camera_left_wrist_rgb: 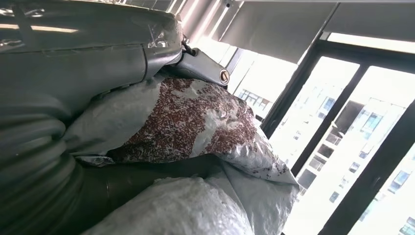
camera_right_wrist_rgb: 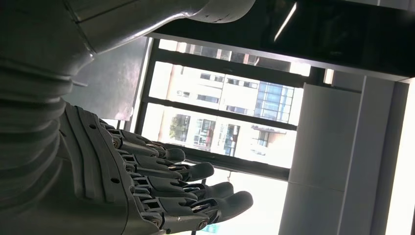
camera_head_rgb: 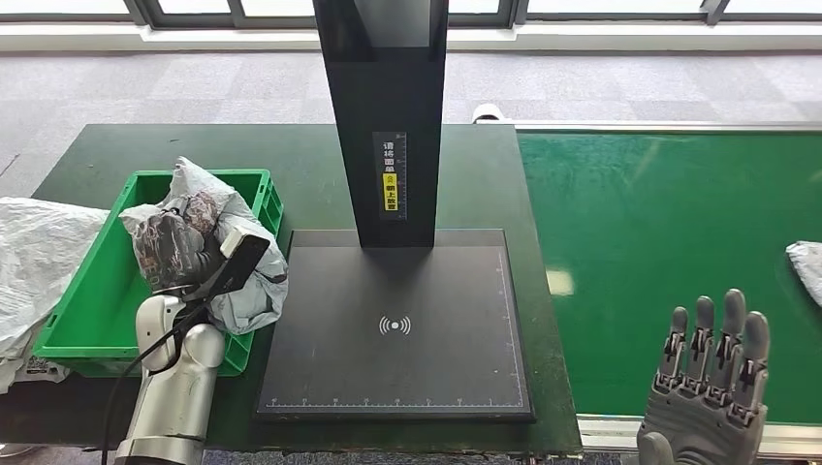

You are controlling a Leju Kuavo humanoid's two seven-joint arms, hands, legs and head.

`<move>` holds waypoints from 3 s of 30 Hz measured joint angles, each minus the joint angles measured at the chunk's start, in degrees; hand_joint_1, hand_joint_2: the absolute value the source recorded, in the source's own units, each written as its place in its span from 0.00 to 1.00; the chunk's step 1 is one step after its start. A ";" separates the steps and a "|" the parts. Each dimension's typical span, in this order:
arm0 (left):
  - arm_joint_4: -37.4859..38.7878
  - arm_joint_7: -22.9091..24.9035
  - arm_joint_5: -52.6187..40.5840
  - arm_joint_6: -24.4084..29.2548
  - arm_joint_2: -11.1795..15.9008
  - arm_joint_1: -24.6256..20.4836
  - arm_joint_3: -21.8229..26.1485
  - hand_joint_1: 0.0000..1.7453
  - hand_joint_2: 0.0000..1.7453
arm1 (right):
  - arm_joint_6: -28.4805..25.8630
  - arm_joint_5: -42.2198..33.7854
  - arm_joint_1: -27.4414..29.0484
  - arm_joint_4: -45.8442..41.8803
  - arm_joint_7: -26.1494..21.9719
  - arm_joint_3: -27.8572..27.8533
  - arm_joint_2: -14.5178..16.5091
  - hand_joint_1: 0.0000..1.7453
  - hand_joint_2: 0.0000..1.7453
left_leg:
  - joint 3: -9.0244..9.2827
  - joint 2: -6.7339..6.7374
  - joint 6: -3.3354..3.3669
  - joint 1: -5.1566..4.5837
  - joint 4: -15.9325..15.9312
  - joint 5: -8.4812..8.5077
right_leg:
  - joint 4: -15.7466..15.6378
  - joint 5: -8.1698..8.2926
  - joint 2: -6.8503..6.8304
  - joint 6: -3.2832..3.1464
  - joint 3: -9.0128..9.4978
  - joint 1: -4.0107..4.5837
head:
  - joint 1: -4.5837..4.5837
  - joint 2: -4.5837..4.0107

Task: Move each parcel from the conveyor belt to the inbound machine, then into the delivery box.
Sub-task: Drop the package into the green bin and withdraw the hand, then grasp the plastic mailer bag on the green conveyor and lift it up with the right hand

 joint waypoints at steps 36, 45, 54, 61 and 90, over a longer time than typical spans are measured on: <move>28.86 -12.92 27.39 4.10 10.18 -14.41 9.99 0.00 0.00 | -5.65 -3.94 -2.87 7.40 0.00 -3.20 -1.98 0.00 1.00 | 0.04 0.00 -0.07 0.05 -0.03 0.03 | 0.04 0.02 0.04 -0.06 0.04 0.03 | -0.01 0.00; 11.85 -25.64 49.53 7.41 8.39 -2.42 13.93 0.00 0.00 | -11.73 -7.57 -6.72 16.01 0.02 2.75 -7.44 0.00 1.00 | 0.75 0.62 -0.15 -0.11 -0.20 -0.40 | 0.03 -0.25 0.57 -0.13 0.62 -0.15 | -0.01 0.00; -20.02 -26.40 63.96 -0.41 0.41 20.72 4.43 0.00 0.00 | -24.26 -5.42 -8.52 25.04 0.03 4.32 -13.52 0.00 1.00 | 0.57 0.36 -0.02 -0.10 -0.15 -0.49 | -0.06 -0.35 0.27 0.00 0.36 -0.11 | 0.01 -0.01; -25.00 -26.36 64.74 -18.57 -1.13 23.44 -6.16 0.00 0.00 | -31.42 -0.98 -7.70 28.35 1.33 1.05 -15.21 0.00 1.00 | 0.50 0.11 0.06 -0.17 -0.11 -0.43 | -0.08 -0.36 0.03 0.05 0.32 -0.08 | -0.01 -0.01; -35.39 -26.35 65.82 -22.91 -3.54 37.78 -19.76 0.00 0.00 | -33.59 47.21 -53.38 93.57 36.10 -1.68 -28.33 0.00 1.00 | -0.01 0.46 0.32 -0.21 -0.03 0.05 | -0.03 0.27 0.41 0.31 -0.18 -0.20 | -0.02 0.00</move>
